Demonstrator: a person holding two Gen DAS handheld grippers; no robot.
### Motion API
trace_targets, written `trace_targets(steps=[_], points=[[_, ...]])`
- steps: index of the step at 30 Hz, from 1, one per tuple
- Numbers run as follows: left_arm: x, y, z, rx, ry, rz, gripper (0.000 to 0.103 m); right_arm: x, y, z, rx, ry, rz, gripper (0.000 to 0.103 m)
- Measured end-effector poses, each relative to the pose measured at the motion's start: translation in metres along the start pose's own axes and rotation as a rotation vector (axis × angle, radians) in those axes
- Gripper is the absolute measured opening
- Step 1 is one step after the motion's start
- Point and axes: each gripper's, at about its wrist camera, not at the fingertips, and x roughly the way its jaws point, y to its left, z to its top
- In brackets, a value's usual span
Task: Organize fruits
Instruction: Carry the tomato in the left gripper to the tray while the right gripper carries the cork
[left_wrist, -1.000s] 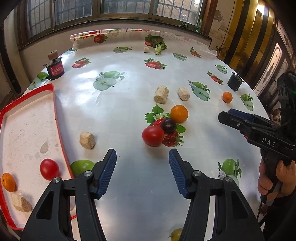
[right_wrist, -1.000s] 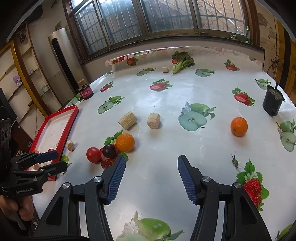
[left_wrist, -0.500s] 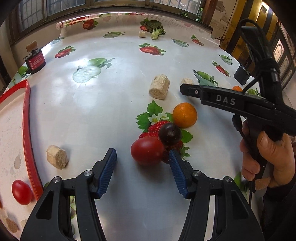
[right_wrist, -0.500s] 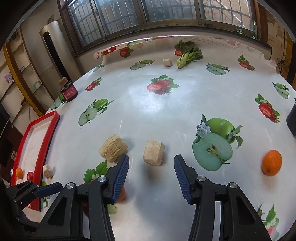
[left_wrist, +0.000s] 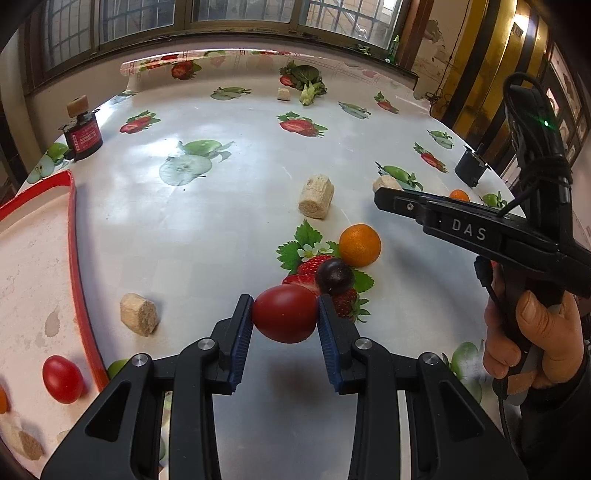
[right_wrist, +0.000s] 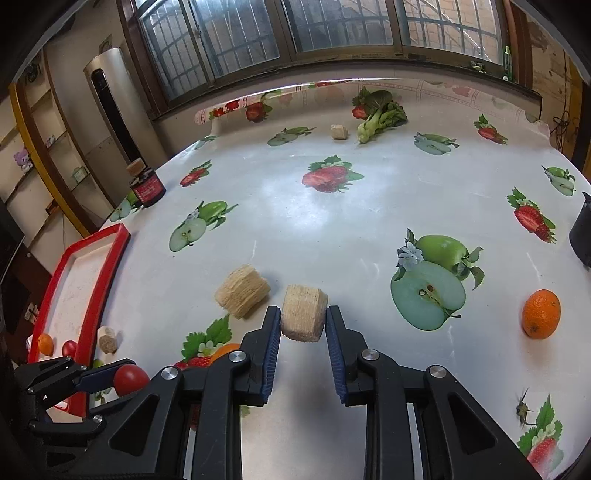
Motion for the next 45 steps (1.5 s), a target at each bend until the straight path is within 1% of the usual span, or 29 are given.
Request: trace_targets(steps=[11, 19, 32, 45], points=[[-0.046, 0.03, -0.01, -0.051, -0.099, 0.08, 0.032, -0.038, 0.041, -0.004, -0.039, -0.057, 0.071, 0.026], [-0.067, 0.055, -0.021, -0.106, -0.127, 0.11, 0.032, -0.055, 0.08, -0.008, -0.089, -0.079, 0.119, 0.026], [-0.087, 0.095, -0.034, -0.186, -0.157, 0.14, 0.032, -0.055, 0.134, -0.016, -0.166, -0.065, 0.169, 0.025], [-0.101, 0.134, -0.044, -0.26, -0.178, 0.18, 0.032, -0.048, 0.179, -0.019, -0.221, -0.049, 0.211, 0.025]])
